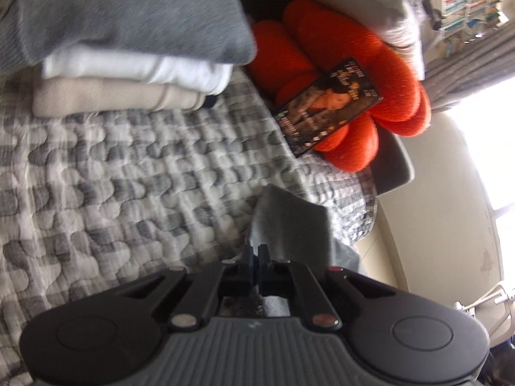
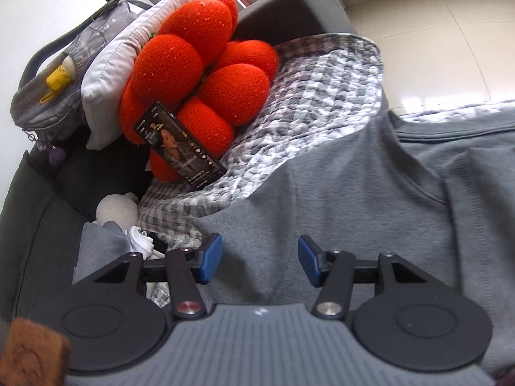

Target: Fold clothes

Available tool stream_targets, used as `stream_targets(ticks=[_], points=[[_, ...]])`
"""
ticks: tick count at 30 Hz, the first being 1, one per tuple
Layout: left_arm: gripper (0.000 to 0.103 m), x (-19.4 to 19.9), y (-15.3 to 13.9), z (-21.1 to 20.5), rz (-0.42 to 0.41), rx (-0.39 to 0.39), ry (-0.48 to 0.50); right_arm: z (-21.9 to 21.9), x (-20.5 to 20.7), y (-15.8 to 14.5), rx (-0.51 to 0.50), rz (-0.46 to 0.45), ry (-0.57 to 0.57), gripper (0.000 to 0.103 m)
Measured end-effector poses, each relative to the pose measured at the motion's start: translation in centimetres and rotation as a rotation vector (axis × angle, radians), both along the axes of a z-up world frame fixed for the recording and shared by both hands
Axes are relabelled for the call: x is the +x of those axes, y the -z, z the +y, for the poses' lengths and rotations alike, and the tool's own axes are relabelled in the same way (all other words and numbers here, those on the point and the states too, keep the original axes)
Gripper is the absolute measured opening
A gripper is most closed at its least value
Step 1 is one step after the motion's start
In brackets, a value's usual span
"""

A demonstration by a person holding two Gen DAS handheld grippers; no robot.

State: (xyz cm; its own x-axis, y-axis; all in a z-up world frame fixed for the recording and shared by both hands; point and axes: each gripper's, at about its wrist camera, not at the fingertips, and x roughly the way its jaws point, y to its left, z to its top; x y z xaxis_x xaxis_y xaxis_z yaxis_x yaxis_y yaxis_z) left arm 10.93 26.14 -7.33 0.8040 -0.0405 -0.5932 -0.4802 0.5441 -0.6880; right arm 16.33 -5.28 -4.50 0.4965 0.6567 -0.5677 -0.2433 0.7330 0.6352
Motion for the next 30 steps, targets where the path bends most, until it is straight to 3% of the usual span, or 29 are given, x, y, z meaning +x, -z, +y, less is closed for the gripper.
stream_targets(ticks=[9,16,21,26,30], points=[[0.002,0.6,-2.1,-2.5,-0.138,0.076,0.212,1.0,0.4,-0.3,0.023,0.024,-0.041,0.057],[0.002,1.3,-2.6,-4.9,-0.158,0.098,0.403,0.6,0.5,-2.0,0.023,0.004,-0.089,0.060],[0.001,0.8,-1.4,-4.8,-0.104,0.044,0.354,3.5,0.9,-2.9,-0.040,-0.028,-0.294,0.060],[0.001,-1.4,0.8,-4.0,-0.043,-0.082,0.163,7.8,1.5,-2.8,-0.127,-0.038,-0.496,0.060],[0.000,-1.9,1.8,-3.9,-0.009,-0.130,0.115,11.2,1.6,-1.9,-0.188,-0.036,-0.617,0.060]])
